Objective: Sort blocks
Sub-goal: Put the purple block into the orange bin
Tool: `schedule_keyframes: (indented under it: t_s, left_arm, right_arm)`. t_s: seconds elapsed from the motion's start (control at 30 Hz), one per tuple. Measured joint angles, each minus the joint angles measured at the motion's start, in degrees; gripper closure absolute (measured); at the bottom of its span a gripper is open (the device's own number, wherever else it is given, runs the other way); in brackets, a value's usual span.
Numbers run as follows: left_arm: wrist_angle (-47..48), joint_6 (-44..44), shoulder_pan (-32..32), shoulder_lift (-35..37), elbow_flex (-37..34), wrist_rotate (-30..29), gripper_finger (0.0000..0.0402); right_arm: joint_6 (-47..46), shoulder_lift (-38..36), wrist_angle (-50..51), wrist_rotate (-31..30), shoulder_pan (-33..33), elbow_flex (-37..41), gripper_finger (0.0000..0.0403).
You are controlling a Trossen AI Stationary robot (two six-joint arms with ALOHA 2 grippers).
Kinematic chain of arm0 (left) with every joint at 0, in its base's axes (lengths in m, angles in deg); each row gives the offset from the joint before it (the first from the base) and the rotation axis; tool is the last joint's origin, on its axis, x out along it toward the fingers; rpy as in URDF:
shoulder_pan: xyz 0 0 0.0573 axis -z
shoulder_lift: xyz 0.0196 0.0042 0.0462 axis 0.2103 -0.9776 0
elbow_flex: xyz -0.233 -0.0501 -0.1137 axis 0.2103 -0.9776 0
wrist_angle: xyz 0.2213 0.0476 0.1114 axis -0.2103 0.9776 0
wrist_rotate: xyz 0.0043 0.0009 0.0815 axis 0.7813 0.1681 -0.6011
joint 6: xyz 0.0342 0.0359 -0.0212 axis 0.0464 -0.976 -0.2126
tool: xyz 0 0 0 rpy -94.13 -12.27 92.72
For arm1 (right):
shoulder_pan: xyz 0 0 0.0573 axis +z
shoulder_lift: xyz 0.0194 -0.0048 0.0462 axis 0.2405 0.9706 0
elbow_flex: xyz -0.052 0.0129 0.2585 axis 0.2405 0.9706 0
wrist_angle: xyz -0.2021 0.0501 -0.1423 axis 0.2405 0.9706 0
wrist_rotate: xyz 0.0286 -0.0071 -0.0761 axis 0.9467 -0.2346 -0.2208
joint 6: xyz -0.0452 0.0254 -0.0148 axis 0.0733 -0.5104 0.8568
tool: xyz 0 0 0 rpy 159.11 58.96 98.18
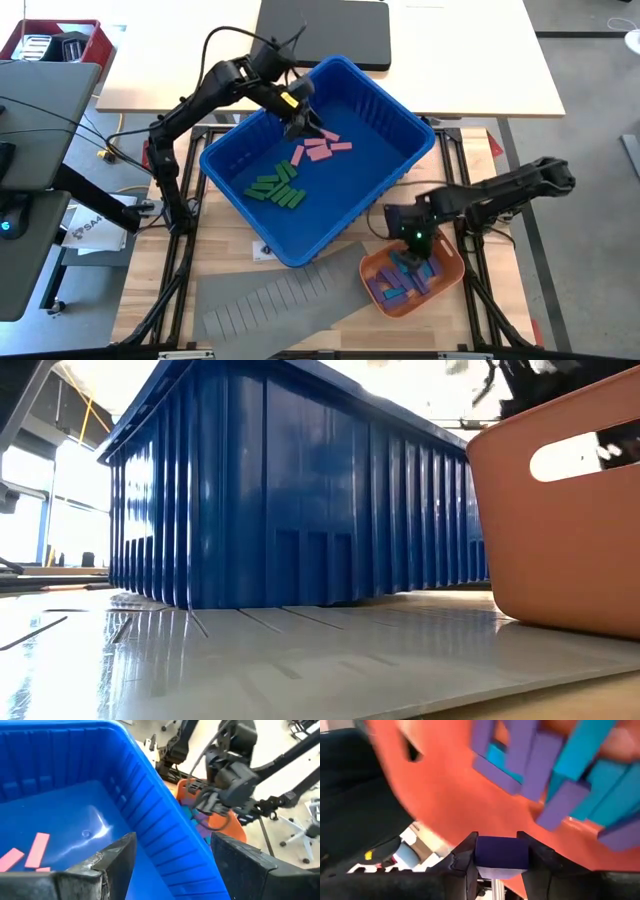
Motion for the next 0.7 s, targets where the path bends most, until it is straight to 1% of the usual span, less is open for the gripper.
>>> schedule_keyframes:
  t_s: [0.13, 0.27, 0.33, 0.4, 0.5, 0.6, 0.7]
  left_arm:
    - [1.6, -0.5, 0.7, 0.0, 0.0, -0.1, 0.0154]
    - [2.7, -0.6, 1.4, 0.0, 0.0, -0.1, 0.0154]
    - [3.0, -1.1, 1.7, 0.0, 0.0, -0.1, 0.0154]
    - [3.5, -1.7, 1.8, 0.0, 0.0, -0.2, 0.0154]
    - [4.1, -2.3, 2.1, 0.0, 0.0, -0.2, 0.0154]
    - [4.3, -2.5, 2.1, 0.0, 0.0, -0.2, 0.0154]
    - [5.2, -2.5, 2.1, 0.0, 0.0, -0.3, 0.0154]
  right_arm:
    - [-7.0, 0.0, -2.5, 0.0, 2.9, 5.2, 0.0302]
    - [-9.4, 0.0, -2.7, -0.1, 4.7, 7.4, 0.03]
    - [-10.5, 0.0, -2.7, -0.1, 5.2, 8.0, 0.028]
    - [-11.1, 0.0, -2.5, -0.5, 5.4, 8.1, 0.0249]
    - [-12.8, 0.0, -2.7, -2.9, 5.5, 8.0, 0.0218]
    - [-14.7, 0.0, -2.0, -6.2, 5.5, 6.8, 0.0212]
    - [-15.4, 0.0, -0.1, -9.7, 5.5, 3.5, 0.0213]
